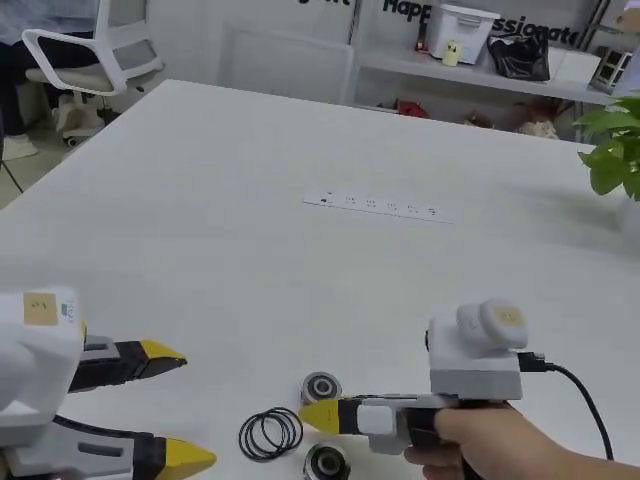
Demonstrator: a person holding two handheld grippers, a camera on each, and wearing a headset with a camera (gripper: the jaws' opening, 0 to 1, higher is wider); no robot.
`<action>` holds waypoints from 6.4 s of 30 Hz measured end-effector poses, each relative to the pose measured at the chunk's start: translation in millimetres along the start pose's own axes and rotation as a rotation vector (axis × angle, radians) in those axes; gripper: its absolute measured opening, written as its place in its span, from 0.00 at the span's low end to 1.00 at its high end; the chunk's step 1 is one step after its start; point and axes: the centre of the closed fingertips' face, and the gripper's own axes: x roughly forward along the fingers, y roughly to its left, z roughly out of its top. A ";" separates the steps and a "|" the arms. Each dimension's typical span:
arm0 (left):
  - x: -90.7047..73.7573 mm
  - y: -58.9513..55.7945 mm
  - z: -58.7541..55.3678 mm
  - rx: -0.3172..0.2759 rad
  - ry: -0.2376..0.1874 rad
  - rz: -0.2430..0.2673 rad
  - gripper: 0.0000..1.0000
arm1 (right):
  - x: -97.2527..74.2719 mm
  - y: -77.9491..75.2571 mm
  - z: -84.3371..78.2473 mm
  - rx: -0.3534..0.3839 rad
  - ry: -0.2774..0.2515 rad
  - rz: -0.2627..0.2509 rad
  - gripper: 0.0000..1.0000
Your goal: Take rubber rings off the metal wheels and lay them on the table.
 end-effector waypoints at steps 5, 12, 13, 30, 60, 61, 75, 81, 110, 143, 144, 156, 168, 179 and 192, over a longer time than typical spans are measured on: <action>-1.3 1.8 1.5 0.002 -0.003 0.004 0.59 | -1.5 1.8 1.2 -0.015 0.001 0.002 0.10; -0.6 2.9 1.4 0.002 -0.001 0.003 0.59 | -3.3 3.0 2.9 -0.024 -0.005 0.006 0.11; -0.4 2.9 1.5 0.002 -0.001 0.003 0.59 | -3.9 3.0 3.5 -0.027 -0.006 0.006 0.12; -1.6 3.6 2.9 0.001 -0.001 0.006 0.59 | -11.7 6.3 10.1 -0.079 -0.015 0.001 0.15; 1.1 -2.8 6.9 0.010 0.009 -0.019 0.59 | -29.9 13.7 19.7 -0.195 -0.049 -0.016 0.32; 1.1 -2.9 6.8 0.010 0.009 -0.019 0.60 | -30.4 13.9 19.6 -0.197 -0.050 -0.018 0.33; -0.4 -3.5 6.0 0.008 0.009 -0.016 0.60 | -35.6 15.7 20.6 -0.250 -0.063 -0.027 0.41; 0.1 -1.9 7.1 0.008 0.008 -0.015 0.60 | -38.3 14.5 21.0 -0.278 -0.063 -0.032 0.44; -0.7 0.1 8.6 0.008 0.008 -0.009 0.60 | -53.3 9.0 27.0 -0.365 -0.105 -0.069 0.64; -1.8 -2.4 13.7 0.020 0.007 -0.005 0.60 | -73.3 0.9 13.7 -0.550 -0.058 -0.141 0.74; -2.1 -2.4 13.8 0.021 0.007 -0.004 0.60 | -74.0 0.6 13.4 -0.553 -0.057 -0.142 0.75; -3.7 -0.4 15.3 0.029 0.008 0.004 0.60 | -79.8 -2.4 10.3 -0.605 -0.051 -0.163 0.78; -5.0 -0.1 14.1 0.026 0.007 0.009 0.61 | -83.4 -4.2 5.4 -0.636 -0.043 -0.176 0.79; -4.5 -2.7 14.1 0.047 0.011 0.004 0.62 | -86.5 -5.9 -0.6 -0.664 -0.024 -0.191 0.81; -5.3 -1.9 12.5 0.042 0.016 0.009 0.63 | -92.3 -9.5 -8.3 -0.685 -0.002 -0.207 0.81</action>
